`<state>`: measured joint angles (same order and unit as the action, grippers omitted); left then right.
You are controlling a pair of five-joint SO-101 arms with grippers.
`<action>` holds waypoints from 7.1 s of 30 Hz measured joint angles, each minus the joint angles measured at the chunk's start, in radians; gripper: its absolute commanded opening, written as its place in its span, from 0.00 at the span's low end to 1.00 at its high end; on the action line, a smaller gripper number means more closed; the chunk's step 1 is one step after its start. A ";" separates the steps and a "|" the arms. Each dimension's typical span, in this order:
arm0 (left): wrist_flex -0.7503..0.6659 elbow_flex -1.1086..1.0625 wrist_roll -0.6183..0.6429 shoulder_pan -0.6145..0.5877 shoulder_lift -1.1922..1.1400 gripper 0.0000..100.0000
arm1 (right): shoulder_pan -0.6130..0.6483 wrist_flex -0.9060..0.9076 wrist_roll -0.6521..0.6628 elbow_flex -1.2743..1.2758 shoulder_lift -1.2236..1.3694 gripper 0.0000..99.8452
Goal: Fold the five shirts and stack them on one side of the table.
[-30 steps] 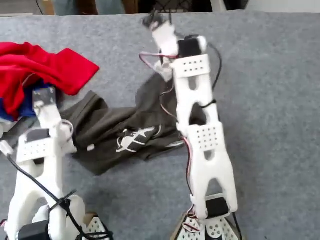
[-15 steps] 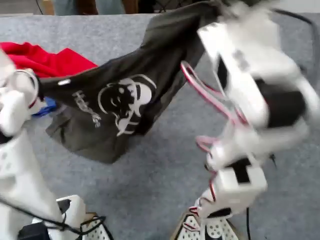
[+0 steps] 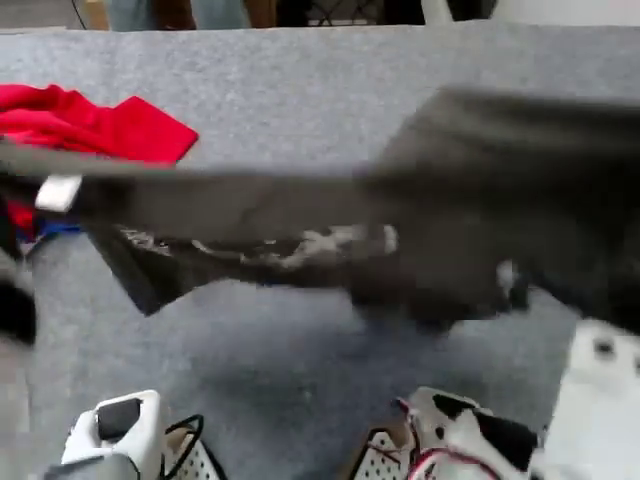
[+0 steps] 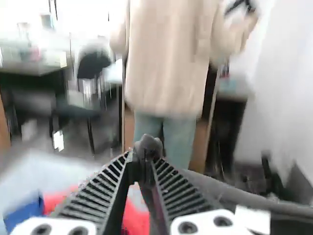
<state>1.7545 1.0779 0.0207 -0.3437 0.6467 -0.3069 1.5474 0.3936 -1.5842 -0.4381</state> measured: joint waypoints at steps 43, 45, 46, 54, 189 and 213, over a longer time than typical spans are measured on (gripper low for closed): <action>-0.071 -0.732 -0.155 -0.245 0.755 0.03 | -0.117 -0.302 0.000 0.155 -0.066 0.01; -0.071 -0.747 -0.155 -0.245 0.755 0.03 | -0.117 -0.258 0.000 0.160 -0.066 0.01; -0.075 -0.767 -0.155 -0.245 0.755 0.03 | -0.117 -0.236 0.000 0.161 -0.066 0.01; -0.226 -1.040 -0.153 -0.245 0.755 0.03 | -0.117 -0.087 0.000 0.203 -0.068 0.01; -0.835 -2.036 -0.459 0.063 -0.218 0.03 | -0.092 -0.388 0.778 2.676 -0.387 0.01; -0.150 -0.965 -0.203 0.057 0.385 0.03 | 0.020 -0.529 -0.028 1.749 -0.566 0.01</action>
<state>1.6042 0.1128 -0.1818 -0.2869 1.0319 -0.2869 1.0180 0.3659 0.1649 -1.0042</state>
